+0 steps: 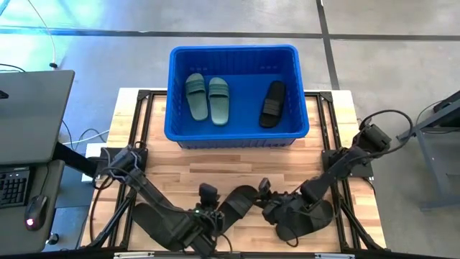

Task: Pick and place slides into bin
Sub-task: Put the black slide into the blue bin

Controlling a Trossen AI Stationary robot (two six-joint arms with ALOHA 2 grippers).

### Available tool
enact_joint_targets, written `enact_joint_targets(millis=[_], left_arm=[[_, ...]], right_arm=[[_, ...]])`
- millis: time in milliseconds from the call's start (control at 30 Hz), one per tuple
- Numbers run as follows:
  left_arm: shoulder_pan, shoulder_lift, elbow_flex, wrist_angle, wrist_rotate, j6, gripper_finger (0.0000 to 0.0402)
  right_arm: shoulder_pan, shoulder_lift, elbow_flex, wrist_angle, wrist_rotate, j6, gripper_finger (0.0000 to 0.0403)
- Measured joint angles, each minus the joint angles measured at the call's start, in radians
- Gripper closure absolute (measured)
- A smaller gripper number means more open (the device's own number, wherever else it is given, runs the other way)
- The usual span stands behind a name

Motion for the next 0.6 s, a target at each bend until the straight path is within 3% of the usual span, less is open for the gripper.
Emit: enact_joint_targets(millis=[133,600], left_arm=[[0.005,0.004,0.000,0.018,0.002,-0.032,0.0291],[0.006,0.004,0.000,0.118,-0.003,-0.057,0.0291]], right_arm=[[-0.026,0.000,-0.028,0.008,-0.075,-0.069,0.0237],[-0.067,0.054,-0.040,0.003,-0.114,-0.073,0.0197]])
